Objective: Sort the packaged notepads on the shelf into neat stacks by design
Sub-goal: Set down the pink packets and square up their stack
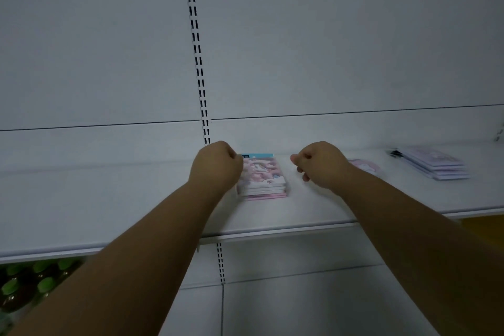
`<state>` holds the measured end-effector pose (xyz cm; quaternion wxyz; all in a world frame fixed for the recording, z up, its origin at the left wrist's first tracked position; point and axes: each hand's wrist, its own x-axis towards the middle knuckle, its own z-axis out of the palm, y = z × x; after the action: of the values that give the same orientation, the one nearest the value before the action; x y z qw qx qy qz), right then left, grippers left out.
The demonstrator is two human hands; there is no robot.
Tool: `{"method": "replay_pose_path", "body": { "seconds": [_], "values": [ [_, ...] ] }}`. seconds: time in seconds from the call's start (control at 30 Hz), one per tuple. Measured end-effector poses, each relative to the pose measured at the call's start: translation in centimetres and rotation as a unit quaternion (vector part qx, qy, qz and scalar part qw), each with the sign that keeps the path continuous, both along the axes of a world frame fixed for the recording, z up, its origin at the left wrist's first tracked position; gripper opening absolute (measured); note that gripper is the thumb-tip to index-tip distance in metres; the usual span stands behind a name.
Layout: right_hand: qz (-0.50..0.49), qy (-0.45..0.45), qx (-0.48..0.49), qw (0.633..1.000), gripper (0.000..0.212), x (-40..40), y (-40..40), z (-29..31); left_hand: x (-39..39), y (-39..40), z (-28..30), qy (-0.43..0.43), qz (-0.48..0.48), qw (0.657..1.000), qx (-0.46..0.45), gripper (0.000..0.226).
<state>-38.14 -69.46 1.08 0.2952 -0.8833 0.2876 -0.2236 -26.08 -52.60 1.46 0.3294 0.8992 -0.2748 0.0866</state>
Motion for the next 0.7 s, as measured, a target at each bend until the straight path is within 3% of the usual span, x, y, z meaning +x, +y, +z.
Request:
{"method": "replay_pose_path", "body": {
  "seconds": [0.1,0.3,0.47,0.6,0.7],
  "values": [
    [0.024,-0.003,-0.064,0.998,0.026,-3.1,-1.8,0.8,-3.6,-1.7,0.7,-0.056,-0.079,0.995,-0.035,0.018],
    [-0.033,0.006,-0.141,0.989,0.019,-9.0,-9.2,1.2,-9.2,-7.7,0.1,-0.028,-0.205,0.978,-0.040,0.018],
    [-0.010,0.068,-0.118,0.991,0.024,-9.8,-14.2,-0.8,-10.8,-13.3,-0.9,0.001,-0.162,0.987,0.024,0.029],
    [-0.013,0.059,-0.095,0.994,0.019,-9.2,-16.3,-2.3,-11.1,-16.2,-2.0,0.033,-0.123,0.986,0.108,0.041],
    [-0.004,0.054,-0.086,0.995,0.021,-9.3,-16.9,-2.7,-11.7,-17.3,-2.5,0.030,-0.120,0.986,0.108,0.038]
  ]
}}
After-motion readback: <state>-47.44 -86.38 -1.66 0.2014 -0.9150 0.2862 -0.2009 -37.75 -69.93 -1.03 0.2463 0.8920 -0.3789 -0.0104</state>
